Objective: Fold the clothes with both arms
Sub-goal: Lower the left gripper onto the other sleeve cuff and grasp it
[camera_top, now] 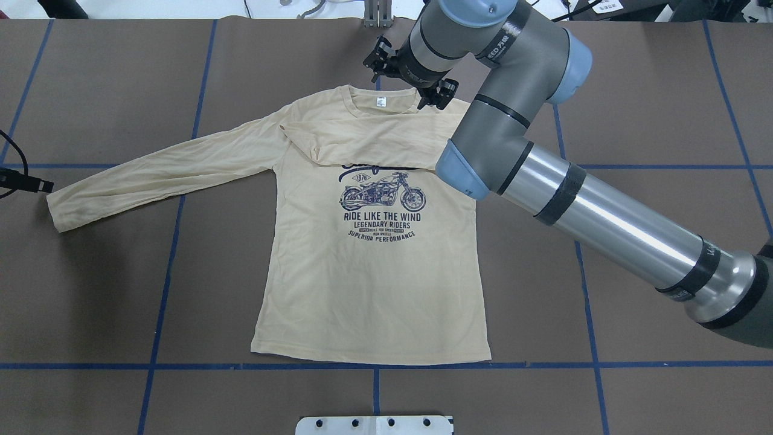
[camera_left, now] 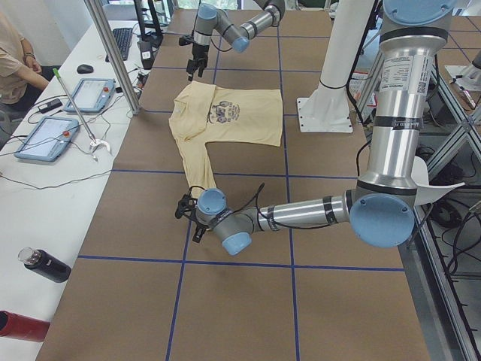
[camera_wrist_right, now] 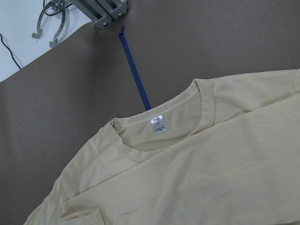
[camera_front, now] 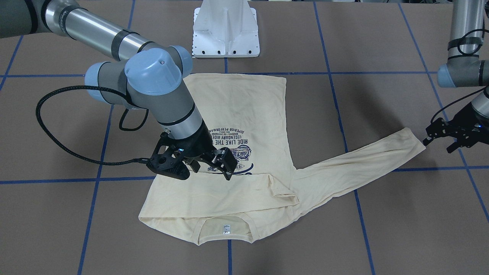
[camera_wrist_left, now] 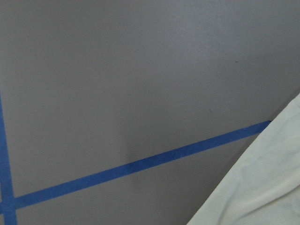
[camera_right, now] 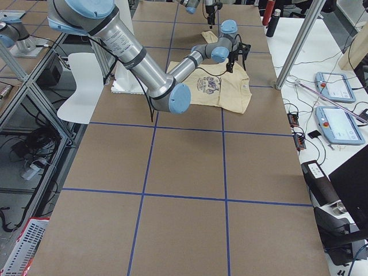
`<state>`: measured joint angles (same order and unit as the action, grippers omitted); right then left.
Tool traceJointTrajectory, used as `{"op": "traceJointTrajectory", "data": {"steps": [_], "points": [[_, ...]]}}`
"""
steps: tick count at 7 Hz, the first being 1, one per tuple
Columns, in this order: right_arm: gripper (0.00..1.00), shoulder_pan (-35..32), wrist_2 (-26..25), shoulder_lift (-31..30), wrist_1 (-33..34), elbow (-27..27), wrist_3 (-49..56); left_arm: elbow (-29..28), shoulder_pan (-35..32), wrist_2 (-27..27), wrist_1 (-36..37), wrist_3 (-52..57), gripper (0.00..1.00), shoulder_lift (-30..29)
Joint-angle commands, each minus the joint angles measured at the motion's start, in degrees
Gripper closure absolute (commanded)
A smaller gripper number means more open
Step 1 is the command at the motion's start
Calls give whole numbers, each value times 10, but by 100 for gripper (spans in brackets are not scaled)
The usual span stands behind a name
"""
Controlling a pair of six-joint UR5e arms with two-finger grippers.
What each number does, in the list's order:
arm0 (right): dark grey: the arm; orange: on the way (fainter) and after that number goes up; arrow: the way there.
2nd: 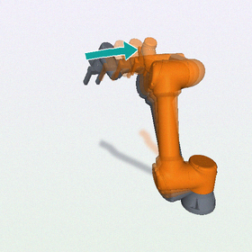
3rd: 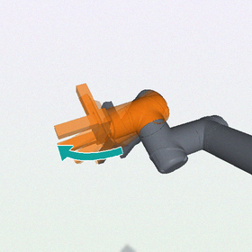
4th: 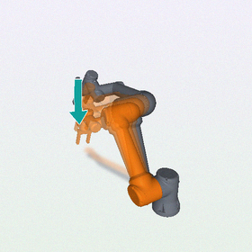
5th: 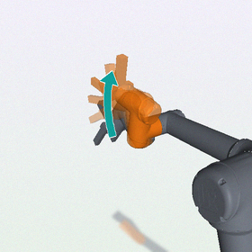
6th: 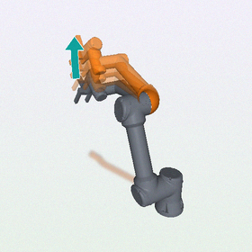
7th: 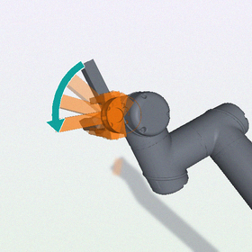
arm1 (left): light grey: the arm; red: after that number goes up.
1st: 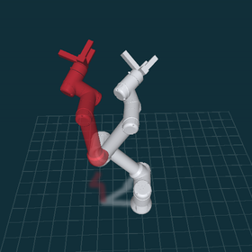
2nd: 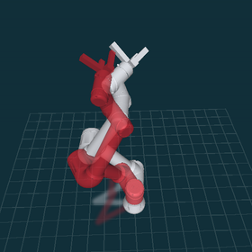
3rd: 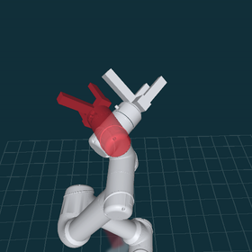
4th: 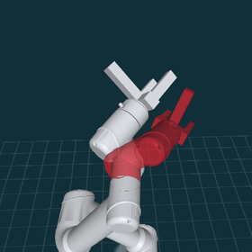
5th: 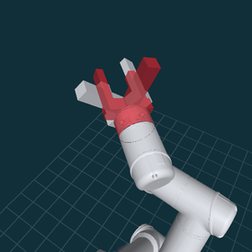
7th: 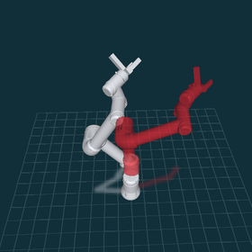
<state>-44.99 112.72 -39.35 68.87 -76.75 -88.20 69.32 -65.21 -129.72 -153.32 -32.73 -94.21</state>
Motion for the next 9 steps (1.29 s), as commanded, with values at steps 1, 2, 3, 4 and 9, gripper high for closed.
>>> {"op": "traceJointTrajectory", "data": {"steps": [1, 2, 3, 4, 9], "points": [[1, -1, 2, -6, -1, -3, 8, -8, 10, -1, -2, -8, 40, -6], [1, -1, 2, -6, -1, -3, 8, -17, 10, -1, -2, -8, 41, -13], [1, -1, 2, -6, -1, -3, 8, -17, 10, -1, -2, -8, 41, -13], [1, -1, 2, -6, -2, -3, 8, -16, 10, -4, -2, -8, 41, -14], [1, -1, 2, -7, -2, -3, 7, -18, 11, -11, -2, -7, 41, -12]]}}
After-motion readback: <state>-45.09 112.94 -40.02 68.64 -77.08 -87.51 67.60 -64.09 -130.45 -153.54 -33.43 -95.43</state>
